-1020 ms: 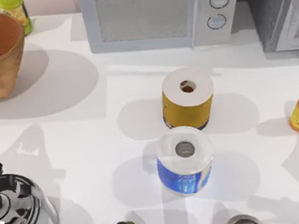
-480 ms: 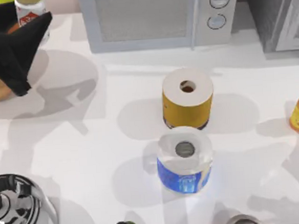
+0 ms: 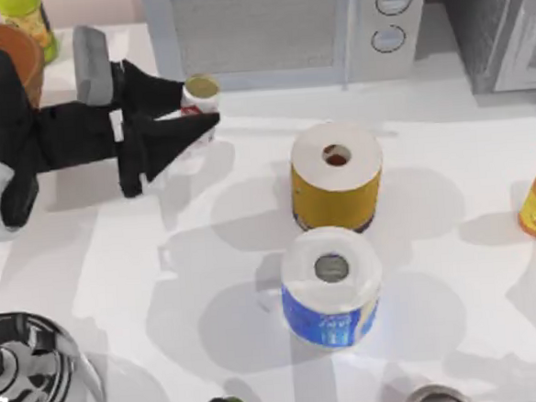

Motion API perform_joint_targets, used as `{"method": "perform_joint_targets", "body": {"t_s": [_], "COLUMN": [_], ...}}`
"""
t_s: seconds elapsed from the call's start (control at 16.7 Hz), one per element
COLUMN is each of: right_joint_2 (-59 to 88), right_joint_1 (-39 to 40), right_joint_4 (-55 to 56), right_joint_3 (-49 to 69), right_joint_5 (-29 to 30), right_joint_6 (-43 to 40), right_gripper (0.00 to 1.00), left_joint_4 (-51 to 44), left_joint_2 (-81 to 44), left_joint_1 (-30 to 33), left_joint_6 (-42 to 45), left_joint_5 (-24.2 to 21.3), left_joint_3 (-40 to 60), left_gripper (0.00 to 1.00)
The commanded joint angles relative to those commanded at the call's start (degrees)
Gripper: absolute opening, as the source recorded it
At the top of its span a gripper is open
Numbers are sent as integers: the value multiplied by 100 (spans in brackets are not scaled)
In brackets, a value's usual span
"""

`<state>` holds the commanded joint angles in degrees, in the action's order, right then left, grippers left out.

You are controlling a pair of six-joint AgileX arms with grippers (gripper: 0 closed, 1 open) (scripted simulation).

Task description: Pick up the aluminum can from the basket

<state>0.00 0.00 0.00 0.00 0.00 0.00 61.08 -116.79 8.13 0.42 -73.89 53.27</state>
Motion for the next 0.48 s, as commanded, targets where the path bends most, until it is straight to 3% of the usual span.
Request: {"method": "perform_joint_targets", "body": {"t_s": [0.24,0.48], "right_joint_2": [0,0], "right_joint_1": [0,0], "right_joint_4": [0,0], "right_joint_3": [0,0], "right_joint_5": [0,0], "right_joint_6": [0,0], "right_gripper": [100,100], "left_joint_4": [1065,1666], "left_joint_2": [-1791,-2632], "left_joint_1": [200,304], "left_joint_6": [152,277], "left_joint_5": [-649,-768], "left_joint_3": [575,876], "left_gripper": [0,0]}}
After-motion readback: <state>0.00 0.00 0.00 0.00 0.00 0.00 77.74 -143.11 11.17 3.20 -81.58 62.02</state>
